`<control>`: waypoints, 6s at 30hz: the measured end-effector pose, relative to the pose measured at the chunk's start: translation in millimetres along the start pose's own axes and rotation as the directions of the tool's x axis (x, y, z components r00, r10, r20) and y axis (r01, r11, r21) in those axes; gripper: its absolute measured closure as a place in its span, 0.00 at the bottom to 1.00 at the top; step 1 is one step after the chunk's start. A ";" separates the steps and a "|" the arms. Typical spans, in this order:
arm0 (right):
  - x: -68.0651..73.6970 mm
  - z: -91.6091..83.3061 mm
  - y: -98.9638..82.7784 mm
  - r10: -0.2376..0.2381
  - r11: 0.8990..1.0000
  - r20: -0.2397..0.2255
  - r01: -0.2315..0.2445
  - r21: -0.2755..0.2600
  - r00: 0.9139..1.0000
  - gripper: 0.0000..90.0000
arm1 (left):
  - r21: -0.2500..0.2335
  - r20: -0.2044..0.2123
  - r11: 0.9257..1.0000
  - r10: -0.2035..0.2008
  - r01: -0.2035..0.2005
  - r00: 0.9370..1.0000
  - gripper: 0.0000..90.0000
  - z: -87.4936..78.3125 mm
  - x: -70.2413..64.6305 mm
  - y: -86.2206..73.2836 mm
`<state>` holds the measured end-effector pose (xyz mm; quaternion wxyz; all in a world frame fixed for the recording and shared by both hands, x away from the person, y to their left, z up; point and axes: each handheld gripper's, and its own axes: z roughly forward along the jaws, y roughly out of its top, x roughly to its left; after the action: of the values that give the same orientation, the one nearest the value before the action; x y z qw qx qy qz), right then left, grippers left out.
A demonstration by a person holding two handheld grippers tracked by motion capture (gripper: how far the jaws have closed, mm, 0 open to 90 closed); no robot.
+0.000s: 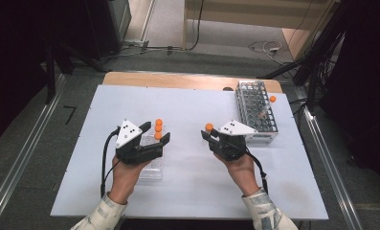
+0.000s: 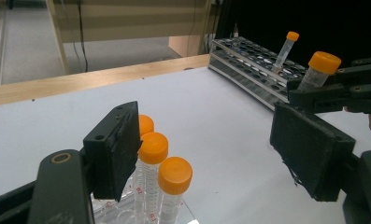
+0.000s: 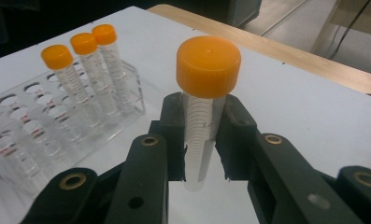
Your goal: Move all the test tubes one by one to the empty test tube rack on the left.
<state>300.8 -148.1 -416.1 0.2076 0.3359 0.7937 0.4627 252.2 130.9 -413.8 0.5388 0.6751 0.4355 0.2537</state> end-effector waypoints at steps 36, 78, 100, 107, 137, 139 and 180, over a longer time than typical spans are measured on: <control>51.8 16.8 -6.5 -0.094 0.994 -0.140 0.101 0.042 0.986 0.80 | 0.017 0.169 0.997 0.068 -0.072 0.983 0.37 4.3 -32.8 -2.4; 60.1 18.0 -7.2 -0.089 0.992 -0.202 0.105 0.069 0.975 0.43 | 0.025 0.232 0.996 0.080 -0.088 0.969 0.77 11.9 -38.3 -11.1; 50.6 17.6 -11.5 -0.063 0.990 -0.179 0.084 0.112 0.982 0.27 | -0.016 0.211 0.999 0.034 -0.031 0.977 0.77 -1.0 -24.5 -1.1; 49.1 17.2 -12.2 -0.060 0.991 -0.175 0.080 0.110 0.983 0.27 | -0.027 0.193 1.000 0.019 -0.014 0.981 0.77 -5.2 -17.5 1.8; 44.4 14.4 -13.1 -0.053 0.991 -0.156 0.071 0.112 0.986 0.26 | -0.051 0.119 0.998 -0.018 0.024 0.993 0.77 -20.5 9.3 9.1; 44.1 14.3 -13.3 -0.053 0.991 -0.154 0.071 0.111 0.987 0.26 | -0.051 0.114 0.998 -0.018 0.024 0.993 0.77 -21.6 11.2 9.4; 42.4 15.3 -14.7 -0.055 0.990 -0.151 0.074 0.124 0.987 0.26 | 0.057 0.054 0.997 0.056 -0.059 0.997 0.76 -10.4 9.8 -2.9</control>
<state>276.4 -113.3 -437.1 0.1409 0.2876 0.8457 0.4269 247.6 144.7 -414.8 0.5226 0.7093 0.4086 0.2384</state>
